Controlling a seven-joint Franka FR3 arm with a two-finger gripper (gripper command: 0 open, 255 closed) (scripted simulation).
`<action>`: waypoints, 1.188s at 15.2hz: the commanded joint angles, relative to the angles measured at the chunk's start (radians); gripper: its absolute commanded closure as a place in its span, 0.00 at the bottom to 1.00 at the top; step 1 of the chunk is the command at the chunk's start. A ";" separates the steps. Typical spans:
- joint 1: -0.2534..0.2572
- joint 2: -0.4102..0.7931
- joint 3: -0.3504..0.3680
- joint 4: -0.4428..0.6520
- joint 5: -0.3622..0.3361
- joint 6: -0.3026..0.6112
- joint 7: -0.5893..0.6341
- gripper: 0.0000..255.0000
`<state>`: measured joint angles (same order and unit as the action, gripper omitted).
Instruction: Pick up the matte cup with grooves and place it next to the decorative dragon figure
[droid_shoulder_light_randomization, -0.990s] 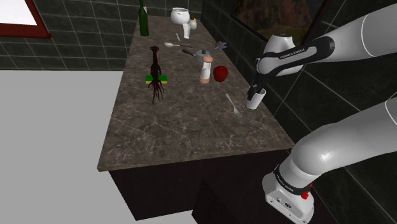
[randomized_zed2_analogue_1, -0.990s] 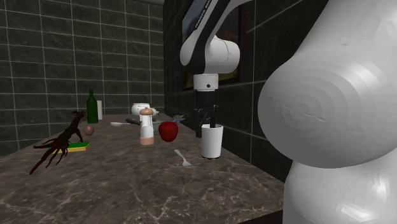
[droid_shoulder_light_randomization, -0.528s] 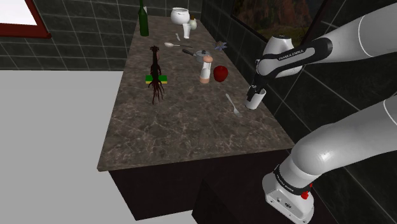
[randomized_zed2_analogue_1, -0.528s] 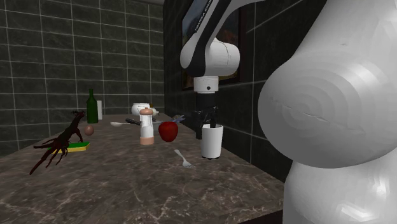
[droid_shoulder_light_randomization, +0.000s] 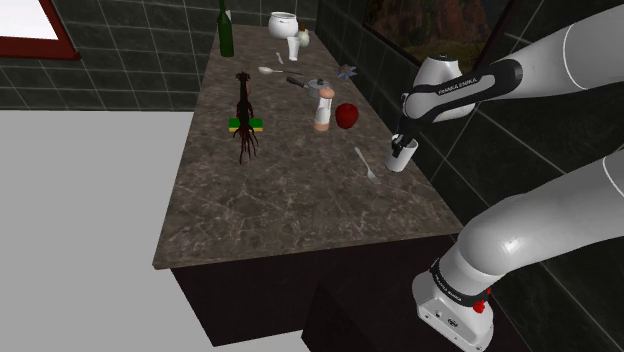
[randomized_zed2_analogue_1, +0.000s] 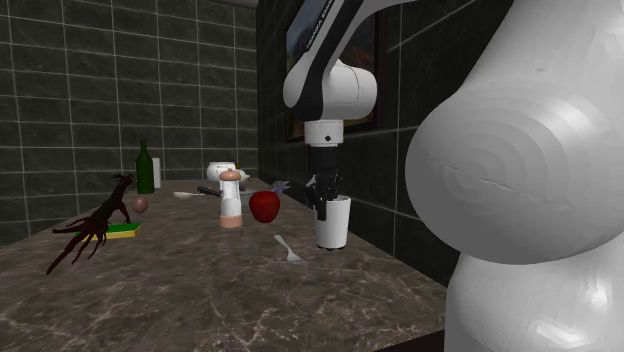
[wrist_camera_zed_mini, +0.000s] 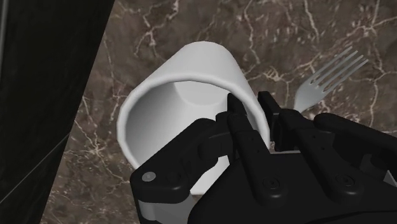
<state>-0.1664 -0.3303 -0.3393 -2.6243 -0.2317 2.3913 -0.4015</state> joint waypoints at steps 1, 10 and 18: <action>0.000 0.000 0.000 0.000 0.000 0.000 0.000 1.00; -0.001 -0.064 0.015 0.049 0.002 -0.113 -0.001 1.00; 0.001 -0.118 0.031 0.118 0.010 -0.236 -0.005 1.00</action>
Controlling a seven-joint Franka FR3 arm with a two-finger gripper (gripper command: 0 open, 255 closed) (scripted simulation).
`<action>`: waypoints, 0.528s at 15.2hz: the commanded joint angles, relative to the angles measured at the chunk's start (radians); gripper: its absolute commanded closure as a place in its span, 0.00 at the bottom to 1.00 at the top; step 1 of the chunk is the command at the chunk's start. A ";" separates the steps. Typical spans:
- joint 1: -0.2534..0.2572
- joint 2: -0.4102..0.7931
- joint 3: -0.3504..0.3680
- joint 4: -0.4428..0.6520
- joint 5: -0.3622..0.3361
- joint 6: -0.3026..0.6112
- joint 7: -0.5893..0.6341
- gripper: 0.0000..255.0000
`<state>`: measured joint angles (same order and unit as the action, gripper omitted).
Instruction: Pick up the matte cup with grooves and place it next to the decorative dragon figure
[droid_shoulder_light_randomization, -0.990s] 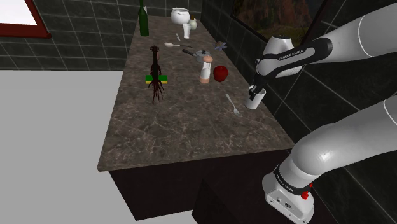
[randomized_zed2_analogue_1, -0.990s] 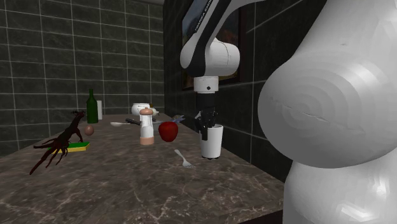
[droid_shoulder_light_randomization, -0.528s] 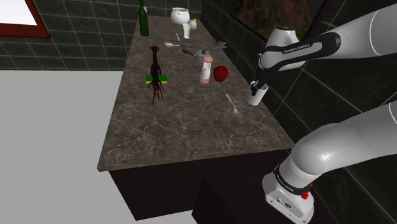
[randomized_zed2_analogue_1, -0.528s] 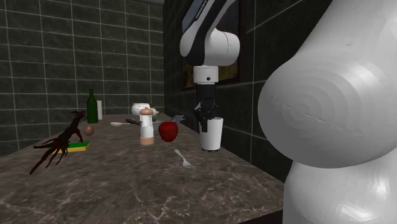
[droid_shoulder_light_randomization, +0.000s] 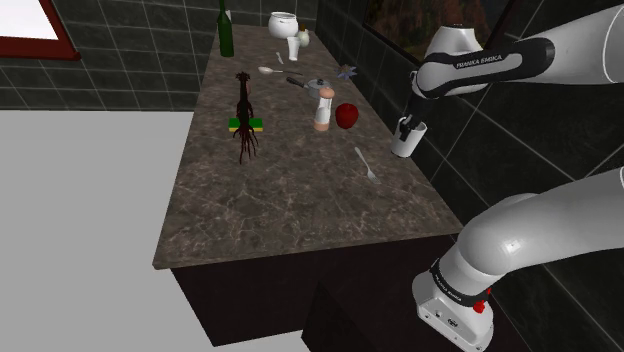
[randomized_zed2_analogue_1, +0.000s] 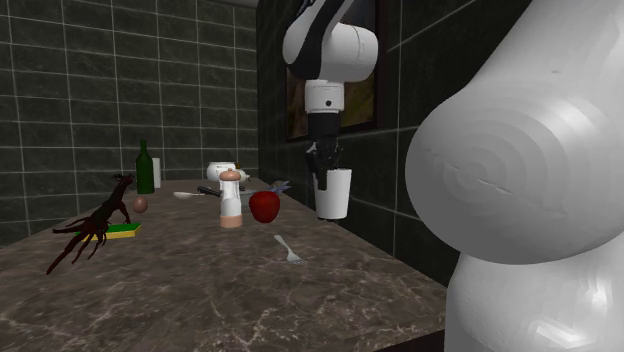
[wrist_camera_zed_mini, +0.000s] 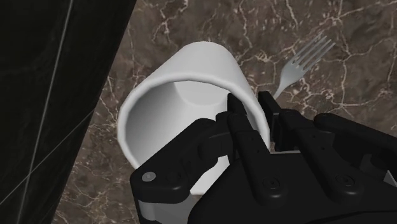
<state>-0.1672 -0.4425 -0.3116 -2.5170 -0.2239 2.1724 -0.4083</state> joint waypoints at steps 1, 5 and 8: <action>0.002 -0.011 0.006 0.021 0.003 -0.032 0.001 1.00; 0.003 -0.030 0.013 0.061 0.008 -0.090 -0.002 1.00; 0.004 -0.040 0.019 0.093 0.011 -0.133 -0.004 1.00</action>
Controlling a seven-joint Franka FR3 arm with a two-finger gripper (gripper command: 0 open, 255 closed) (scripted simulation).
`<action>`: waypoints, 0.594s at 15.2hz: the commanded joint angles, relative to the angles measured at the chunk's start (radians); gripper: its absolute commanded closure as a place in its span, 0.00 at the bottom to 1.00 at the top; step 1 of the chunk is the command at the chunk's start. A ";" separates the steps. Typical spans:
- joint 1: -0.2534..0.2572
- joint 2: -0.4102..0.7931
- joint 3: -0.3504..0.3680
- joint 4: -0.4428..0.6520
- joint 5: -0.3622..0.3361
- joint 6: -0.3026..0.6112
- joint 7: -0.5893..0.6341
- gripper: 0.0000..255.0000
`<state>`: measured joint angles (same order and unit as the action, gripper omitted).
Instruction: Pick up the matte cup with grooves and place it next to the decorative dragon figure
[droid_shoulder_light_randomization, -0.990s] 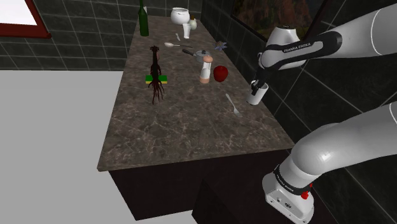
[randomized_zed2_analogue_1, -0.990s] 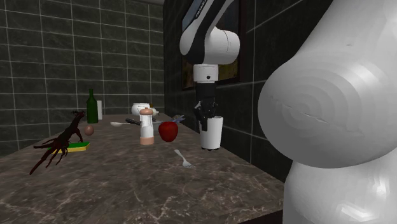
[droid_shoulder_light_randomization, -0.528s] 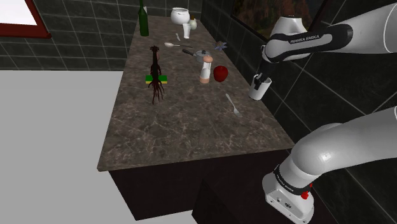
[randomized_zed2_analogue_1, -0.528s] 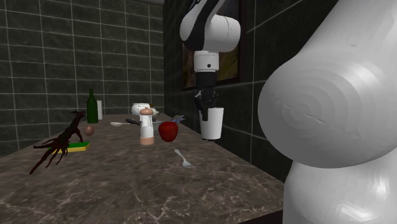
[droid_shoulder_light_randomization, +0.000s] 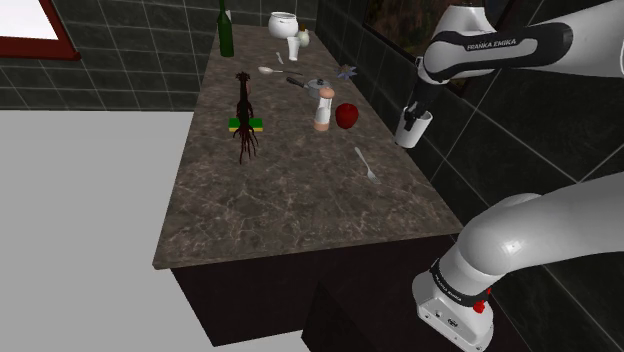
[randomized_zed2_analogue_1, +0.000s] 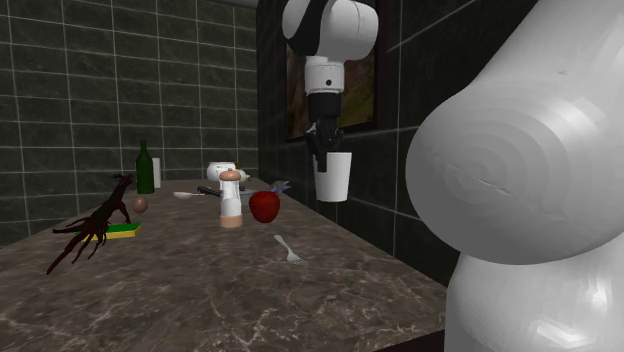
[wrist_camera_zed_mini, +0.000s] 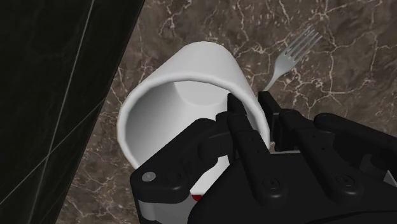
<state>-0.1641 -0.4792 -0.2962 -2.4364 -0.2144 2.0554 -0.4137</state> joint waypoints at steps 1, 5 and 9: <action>0.002 -0.007 0.005 0.023 0.003 -0.030 0.000 1.00; 0.004 -0.017 0.012 0.069 0.008 -0.086 -0.003 1.00; 0.006 -0.022 0.018 0.119 0.014 -0.141 -0.007 1.00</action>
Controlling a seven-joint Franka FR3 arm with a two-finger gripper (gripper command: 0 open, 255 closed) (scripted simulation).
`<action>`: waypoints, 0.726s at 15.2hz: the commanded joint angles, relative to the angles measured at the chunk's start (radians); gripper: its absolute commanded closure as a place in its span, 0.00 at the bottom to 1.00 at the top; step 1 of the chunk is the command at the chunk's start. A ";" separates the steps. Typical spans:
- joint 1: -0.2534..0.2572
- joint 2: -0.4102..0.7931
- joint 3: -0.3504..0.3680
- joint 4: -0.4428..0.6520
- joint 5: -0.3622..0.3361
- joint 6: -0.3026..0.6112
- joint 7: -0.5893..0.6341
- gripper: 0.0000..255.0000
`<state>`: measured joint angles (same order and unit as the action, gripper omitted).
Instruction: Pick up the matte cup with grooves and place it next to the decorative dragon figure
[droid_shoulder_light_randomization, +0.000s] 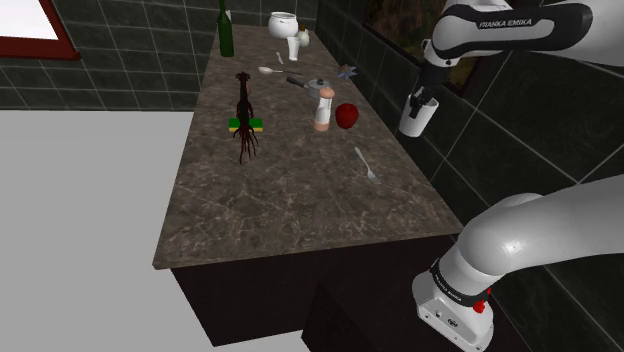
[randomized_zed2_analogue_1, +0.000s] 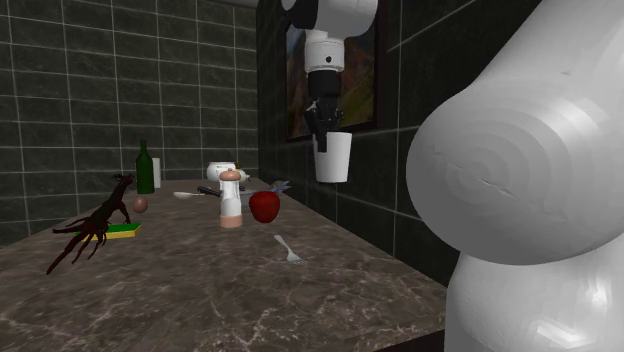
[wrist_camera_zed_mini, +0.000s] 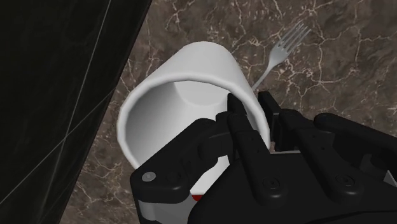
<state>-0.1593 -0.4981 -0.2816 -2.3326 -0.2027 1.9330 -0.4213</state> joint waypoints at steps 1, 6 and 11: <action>0.002 -0.004 0.005 0.027 0.003 -0.032 0.000 1.00; 0.005 -0.005 0.012 0.094 0.010 -0.099 -0.005 1.00; 0.008 0.000 0.018 0.164 0.016 -0.165 -0.011 1.00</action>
<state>-0.1524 -0.4968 -0.2663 -2.1806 -0.1881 1.7823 -0.4329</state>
